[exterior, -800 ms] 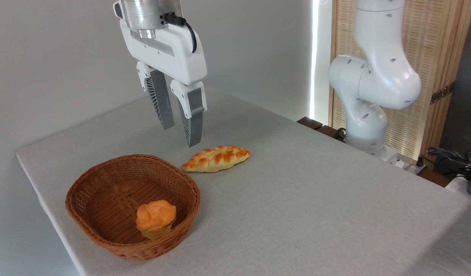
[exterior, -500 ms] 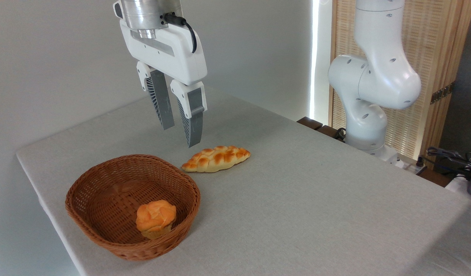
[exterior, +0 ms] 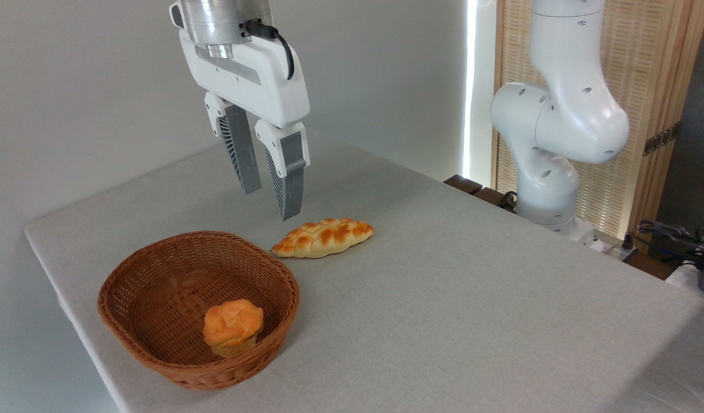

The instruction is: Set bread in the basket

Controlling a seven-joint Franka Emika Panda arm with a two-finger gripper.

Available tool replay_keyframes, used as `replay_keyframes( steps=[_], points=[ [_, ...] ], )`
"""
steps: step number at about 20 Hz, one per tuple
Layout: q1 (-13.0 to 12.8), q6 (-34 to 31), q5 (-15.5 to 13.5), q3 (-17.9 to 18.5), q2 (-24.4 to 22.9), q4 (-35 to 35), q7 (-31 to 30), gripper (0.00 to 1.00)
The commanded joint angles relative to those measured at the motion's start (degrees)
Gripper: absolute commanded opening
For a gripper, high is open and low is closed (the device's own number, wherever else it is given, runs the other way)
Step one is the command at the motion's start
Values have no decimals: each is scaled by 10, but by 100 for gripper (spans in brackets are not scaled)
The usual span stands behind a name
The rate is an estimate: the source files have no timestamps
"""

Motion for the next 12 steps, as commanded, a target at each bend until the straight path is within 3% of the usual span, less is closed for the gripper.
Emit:
replay_keyframes(
  steps=[1, 5, 7, 12],
  points=[
    [-2, -24, -1, 0, 1, 2, -2, 100],
    [-9, -24, -3, -8, -1, -15, 1, 100],
    [-17, -20, -17, -15, -13, -38, 17, 100],
    [-65, 50, -26, -15, -78, -159, 30, 100]
  ],
)
